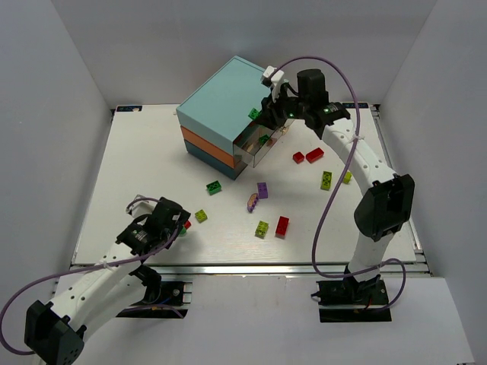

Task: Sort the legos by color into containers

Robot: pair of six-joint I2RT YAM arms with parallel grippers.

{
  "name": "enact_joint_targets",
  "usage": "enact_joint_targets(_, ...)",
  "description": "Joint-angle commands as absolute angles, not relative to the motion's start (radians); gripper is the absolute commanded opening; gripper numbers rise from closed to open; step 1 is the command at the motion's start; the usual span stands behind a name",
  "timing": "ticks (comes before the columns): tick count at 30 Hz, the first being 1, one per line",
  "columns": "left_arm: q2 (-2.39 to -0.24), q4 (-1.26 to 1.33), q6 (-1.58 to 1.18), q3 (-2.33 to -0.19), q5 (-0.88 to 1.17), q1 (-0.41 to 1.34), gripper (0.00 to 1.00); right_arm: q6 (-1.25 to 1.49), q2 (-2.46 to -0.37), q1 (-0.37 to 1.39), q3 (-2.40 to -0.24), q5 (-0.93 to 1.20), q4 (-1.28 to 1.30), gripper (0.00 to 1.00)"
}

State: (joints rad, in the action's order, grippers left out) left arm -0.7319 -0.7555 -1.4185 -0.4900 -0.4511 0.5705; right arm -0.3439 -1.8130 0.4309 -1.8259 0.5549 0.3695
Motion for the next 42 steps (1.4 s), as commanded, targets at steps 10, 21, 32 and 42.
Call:
enact_joint_targets(10,-0.840,-0.761,-1.404,-0.534,-0.479,0.568,0.90,-0.325,-1.792,0.396,-1.821,0.610,0.348,0.58)
enact_joint_targets(21,-1.038,-0.735,-1.305,-0.595,-0.462,0.539,0.64,-0.259,-1.652,0.345,-1.704,0.660,0.308,0.60)
enact_joint_targets(32,-1.054,-0.716,-1.287,-0.558,-0.439,0.469,0.62,-0.258,-1.575,0.327,-1.566,0.701,0.299,0.60)
enact_joint_targets(42,-1.094,-0.710,-1.247,-0.557,-0.379,0.420,0.58,-0.255,-1.563,0.316,-1.540,0.704,0.295,0.60)
